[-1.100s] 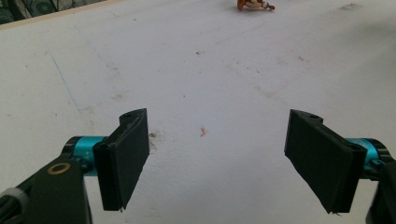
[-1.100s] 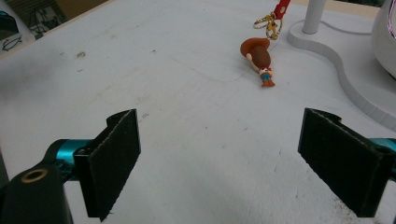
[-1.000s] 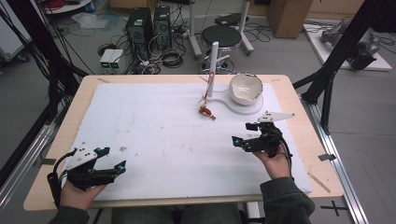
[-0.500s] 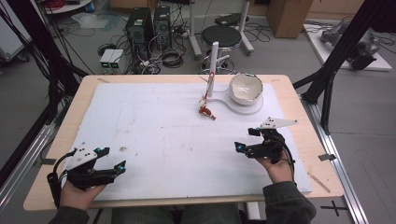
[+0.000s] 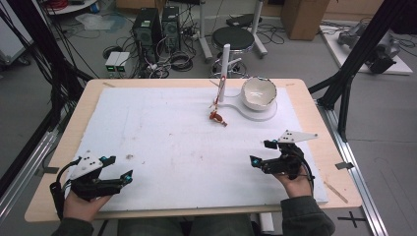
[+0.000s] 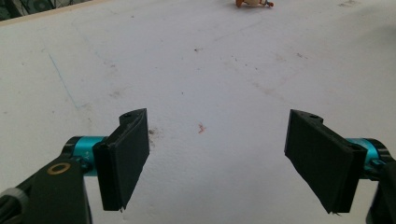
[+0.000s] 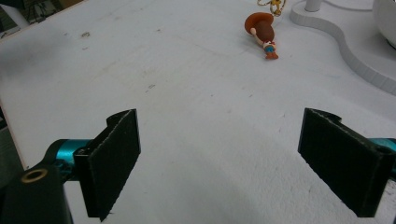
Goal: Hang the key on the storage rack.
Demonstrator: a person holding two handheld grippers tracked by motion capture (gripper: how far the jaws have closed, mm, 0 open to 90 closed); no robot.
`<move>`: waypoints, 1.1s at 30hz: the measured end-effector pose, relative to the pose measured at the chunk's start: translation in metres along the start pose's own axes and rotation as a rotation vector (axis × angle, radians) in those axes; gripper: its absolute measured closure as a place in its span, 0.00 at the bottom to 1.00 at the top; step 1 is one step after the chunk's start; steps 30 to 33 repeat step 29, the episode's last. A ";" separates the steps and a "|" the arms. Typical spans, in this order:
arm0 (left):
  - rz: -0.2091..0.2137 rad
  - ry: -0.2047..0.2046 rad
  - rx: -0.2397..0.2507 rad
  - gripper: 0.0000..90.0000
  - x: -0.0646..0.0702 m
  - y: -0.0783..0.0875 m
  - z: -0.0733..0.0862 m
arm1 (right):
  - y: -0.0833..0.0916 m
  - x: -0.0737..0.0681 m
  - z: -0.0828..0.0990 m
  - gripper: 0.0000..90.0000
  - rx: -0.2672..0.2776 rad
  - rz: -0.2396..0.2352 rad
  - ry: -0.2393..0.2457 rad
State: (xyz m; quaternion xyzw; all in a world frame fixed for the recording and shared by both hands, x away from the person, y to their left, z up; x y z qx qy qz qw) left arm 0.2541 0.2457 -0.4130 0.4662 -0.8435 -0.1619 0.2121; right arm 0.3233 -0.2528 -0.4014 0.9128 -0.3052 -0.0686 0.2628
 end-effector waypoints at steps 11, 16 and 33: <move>0.004 0.000 -0.002 0.25 0.002 0.001 0.001 | 0.014 -0.001 0.010 0.13 0.023 0.018 -0.004; 0.006 0.000 -0.002 0.24 0.001 0.001 0.001 | 0.016 -0.002 0.015 0.13 0.019 0.018 -0.004; -0.005 0.011 -0.002 0.24 -0.001 0.002 0.002 | 0.010 -0.003 0.019 0.13 0.004 0.015 0.019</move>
Point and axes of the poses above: each handheld gripper's, and its own axes: y roughly backward along the jaws, z roughly out of its underside, x roughly to its right, the point moved 3 cm from there along -y, roughly forward along the jaws, and after that the axes turned 13 degrees about y, right-handed, at the moved point
